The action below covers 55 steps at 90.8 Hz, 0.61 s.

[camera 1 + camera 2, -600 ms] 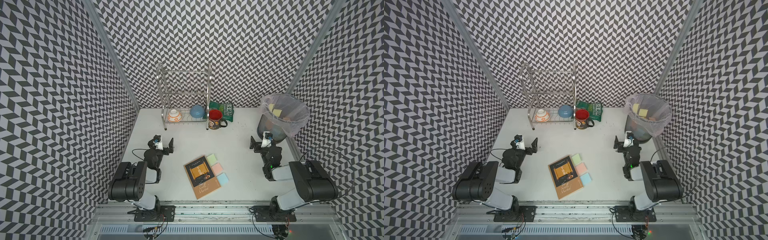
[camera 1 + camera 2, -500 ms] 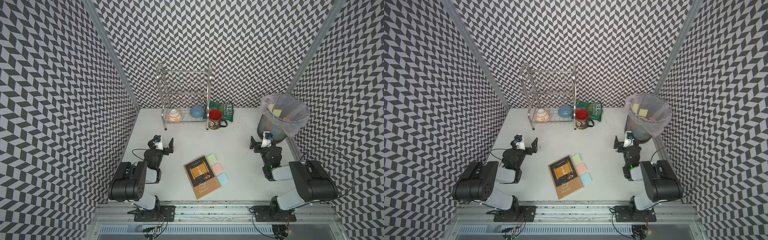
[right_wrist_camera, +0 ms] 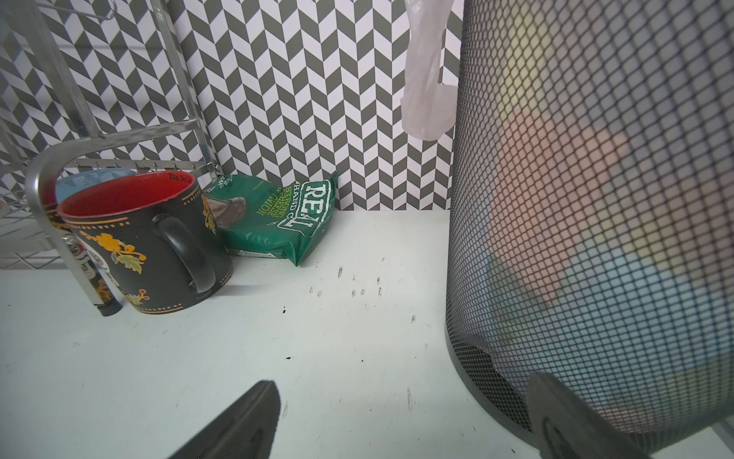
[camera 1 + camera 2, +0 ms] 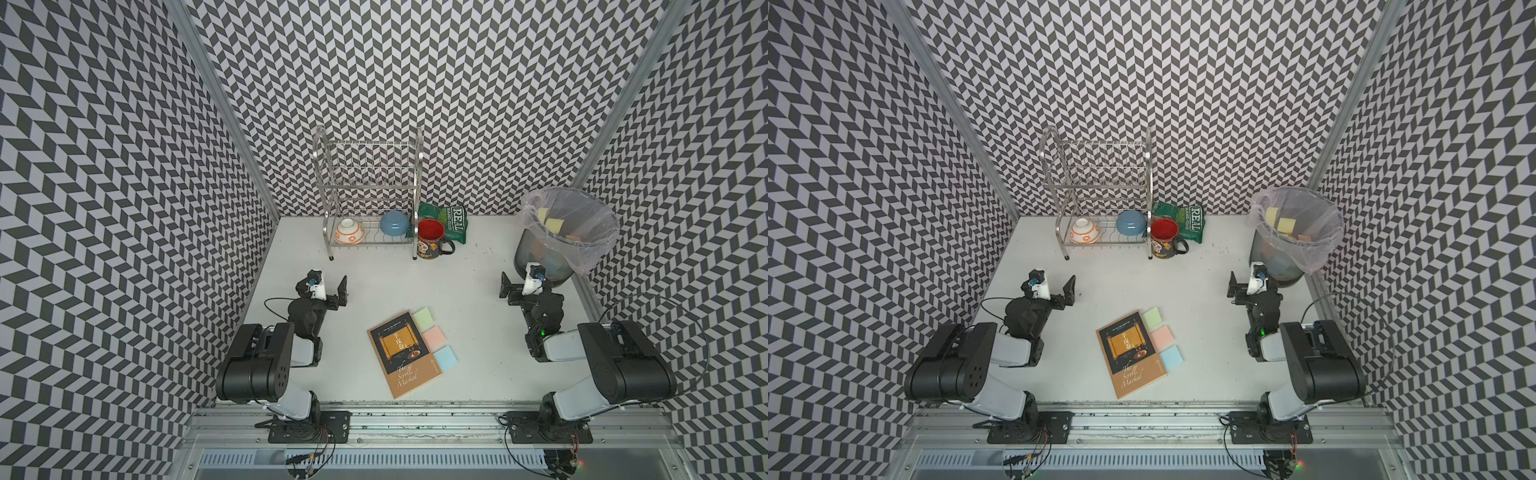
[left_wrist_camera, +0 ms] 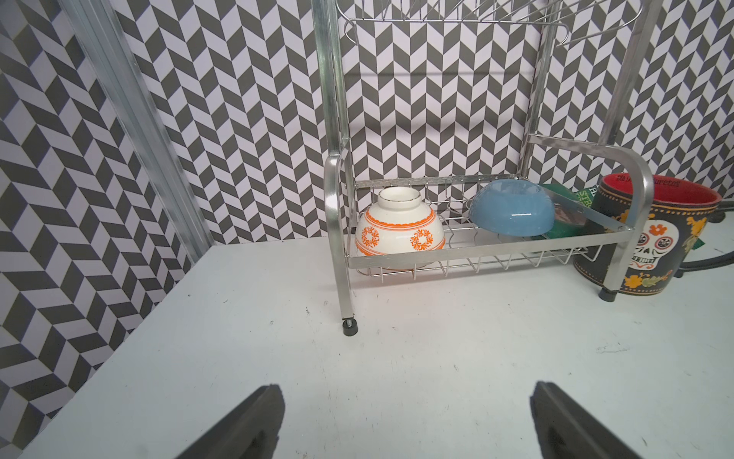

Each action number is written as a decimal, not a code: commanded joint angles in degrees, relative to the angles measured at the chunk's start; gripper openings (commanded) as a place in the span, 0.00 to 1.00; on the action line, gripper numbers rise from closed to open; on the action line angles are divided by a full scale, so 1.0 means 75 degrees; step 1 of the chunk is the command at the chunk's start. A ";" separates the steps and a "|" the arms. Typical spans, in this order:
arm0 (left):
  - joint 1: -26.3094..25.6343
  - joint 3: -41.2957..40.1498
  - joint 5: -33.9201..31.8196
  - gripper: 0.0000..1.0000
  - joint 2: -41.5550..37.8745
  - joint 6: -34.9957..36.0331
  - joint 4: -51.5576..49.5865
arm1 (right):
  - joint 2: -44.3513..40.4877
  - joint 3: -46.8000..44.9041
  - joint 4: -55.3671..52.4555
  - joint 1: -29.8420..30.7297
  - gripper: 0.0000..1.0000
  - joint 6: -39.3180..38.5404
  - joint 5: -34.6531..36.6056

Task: Peel off the used sticky note
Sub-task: Adjust the book at the center of the board.

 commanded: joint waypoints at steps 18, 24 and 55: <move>0.0086 0.0230 0.0116 1.00 -0.0379 -0.0143 -0.0285 | -0.0472 0.0119 0.0211 0.0063 1.00 -0.0055 -0.0003; 0.0102 0.0966 0.0131 1.00 -0.1248 -0.0078 -0.2216 | -0.1492 0.0668 -0.1745 0.0428 1.00 0.0043 0.0550; -0.0103 0.3984 0.1876 0.99 -0.2612 0.3947 -1.2231 | -0.3063 0.2092 -0.6885 0.0089 1.00 0.4556 -0.1531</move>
